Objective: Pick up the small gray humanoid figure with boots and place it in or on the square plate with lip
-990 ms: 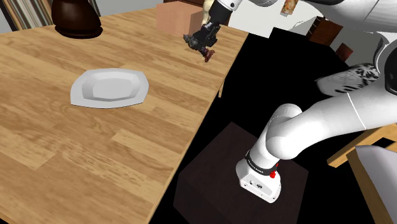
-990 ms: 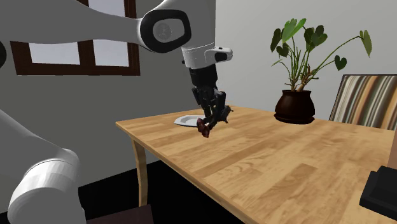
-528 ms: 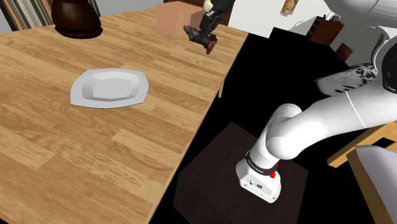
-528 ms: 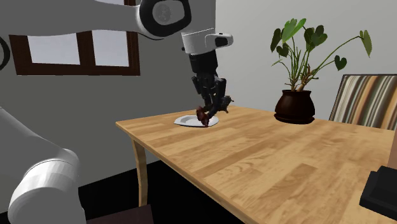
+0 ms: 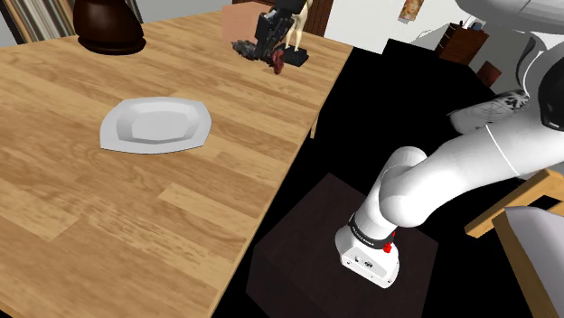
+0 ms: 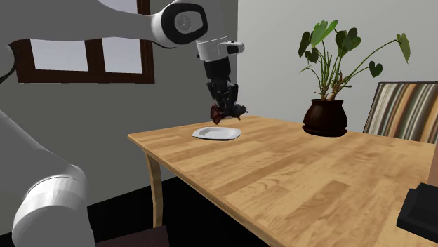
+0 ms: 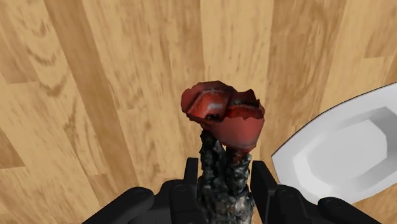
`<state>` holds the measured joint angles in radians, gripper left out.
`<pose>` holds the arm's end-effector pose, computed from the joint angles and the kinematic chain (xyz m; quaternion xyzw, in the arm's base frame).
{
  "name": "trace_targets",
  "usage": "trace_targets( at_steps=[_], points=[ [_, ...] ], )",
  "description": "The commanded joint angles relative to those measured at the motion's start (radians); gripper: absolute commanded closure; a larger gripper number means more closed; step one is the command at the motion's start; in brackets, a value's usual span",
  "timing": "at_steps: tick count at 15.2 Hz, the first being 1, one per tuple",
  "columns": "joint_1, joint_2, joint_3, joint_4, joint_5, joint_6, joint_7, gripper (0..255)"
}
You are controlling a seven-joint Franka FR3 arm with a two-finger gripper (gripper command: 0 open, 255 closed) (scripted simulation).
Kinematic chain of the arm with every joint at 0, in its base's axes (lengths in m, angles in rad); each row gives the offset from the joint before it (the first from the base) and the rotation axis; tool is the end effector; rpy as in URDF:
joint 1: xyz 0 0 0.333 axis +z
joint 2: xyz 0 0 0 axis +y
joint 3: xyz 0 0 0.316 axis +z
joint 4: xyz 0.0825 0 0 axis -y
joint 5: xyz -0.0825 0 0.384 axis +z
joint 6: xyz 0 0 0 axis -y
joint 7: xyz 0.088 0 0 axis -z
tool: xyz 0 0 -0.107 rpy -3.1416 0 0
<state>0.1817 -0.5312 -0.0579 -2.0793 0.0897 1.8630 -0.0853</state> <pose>0.4069 0.0511 0.6640 -0.9810 -0.0985 -0.1548 0.0625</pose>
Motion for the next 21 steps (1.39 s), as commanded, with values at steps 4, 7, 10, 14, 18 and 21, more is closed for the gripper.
trace_targets(
  at_steps=[4,7,10,14,18,21],
  points=[
    [0.029,0.074,0.094,0.058,0.009,0.027,0.117,255],
    [0.044,0.127,0.149,0.106,0.007,0.039,0.186,255],
    [0.059,0.188,0.202,0.164,-0.004,0.047,0.256,255],
    [0.079,0.283,0.271,0.259,-0.031,0.05,0.351,255],
    [0.103,0.393,0.335,0.378,-0.078,0.041,0.45,255],
    [0.109,0.408,0.346,0.367,-0.087,0.066,0.468,255]
  ],
)
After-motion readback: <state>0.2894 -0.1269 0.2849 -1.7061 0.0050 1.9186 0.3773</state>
